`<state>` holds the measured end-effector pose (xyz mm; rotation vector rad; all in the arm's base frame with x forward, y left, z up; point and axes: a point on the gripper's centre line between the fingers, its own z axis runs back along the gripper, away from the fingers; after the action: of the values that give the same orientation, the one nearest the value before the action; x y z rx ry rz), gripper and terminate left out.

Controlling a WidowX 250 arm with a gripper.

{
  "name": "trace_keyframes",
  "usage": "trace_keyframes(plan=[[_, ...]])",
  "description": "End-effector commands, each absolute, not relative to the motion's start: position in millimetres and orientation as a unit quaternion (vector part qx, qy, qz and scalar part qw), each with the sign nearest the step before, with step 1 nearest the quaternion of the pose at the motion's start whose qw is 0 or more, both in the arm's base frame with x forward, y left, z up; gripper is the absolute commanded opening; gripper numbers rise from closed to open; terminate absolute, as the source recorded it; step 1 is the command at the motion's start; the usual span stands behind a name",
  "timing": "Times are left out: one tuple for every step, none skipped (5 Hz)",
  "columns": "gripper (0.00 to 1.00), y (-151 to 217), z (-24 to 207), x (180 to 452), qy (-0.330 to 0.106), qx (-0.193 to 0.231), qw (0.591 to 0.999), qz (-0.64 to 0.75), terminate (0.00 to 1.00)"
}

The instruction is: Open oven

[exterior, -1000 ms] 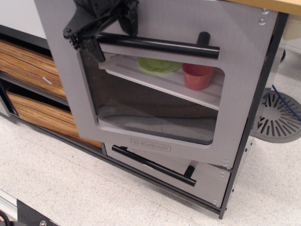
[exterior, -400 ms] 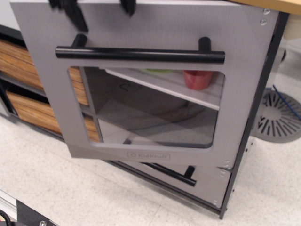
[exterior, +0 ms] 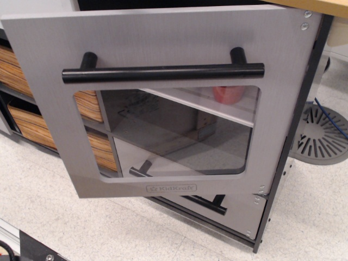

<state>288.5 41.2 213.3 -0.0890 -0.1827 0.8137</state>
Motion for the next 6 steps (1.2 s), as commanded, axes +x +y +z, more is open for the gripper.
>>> trace_keyframes(plan=[[1.0,62.5,181.7,298.7,-0.125,0.038,0.903,0.41,0.0],[1.0,68.2,156.7,298.6,-0.122,0.066,0.904,0.404,0.0],[1.0,70.1,144.4,297.1,-0.125,0.055,0.902,0.409,0.0],[1.0,66.2,136.3,287.2,-0.119,0.035,0.906,0.405,0.0],[1.0,50.8,136.1,270.1,-0.104,0.01,0.912,0.396,0.0],[1.0,27.0,140.1,255.1,-0.092,-0.017,0.916,0.389,0.0]])
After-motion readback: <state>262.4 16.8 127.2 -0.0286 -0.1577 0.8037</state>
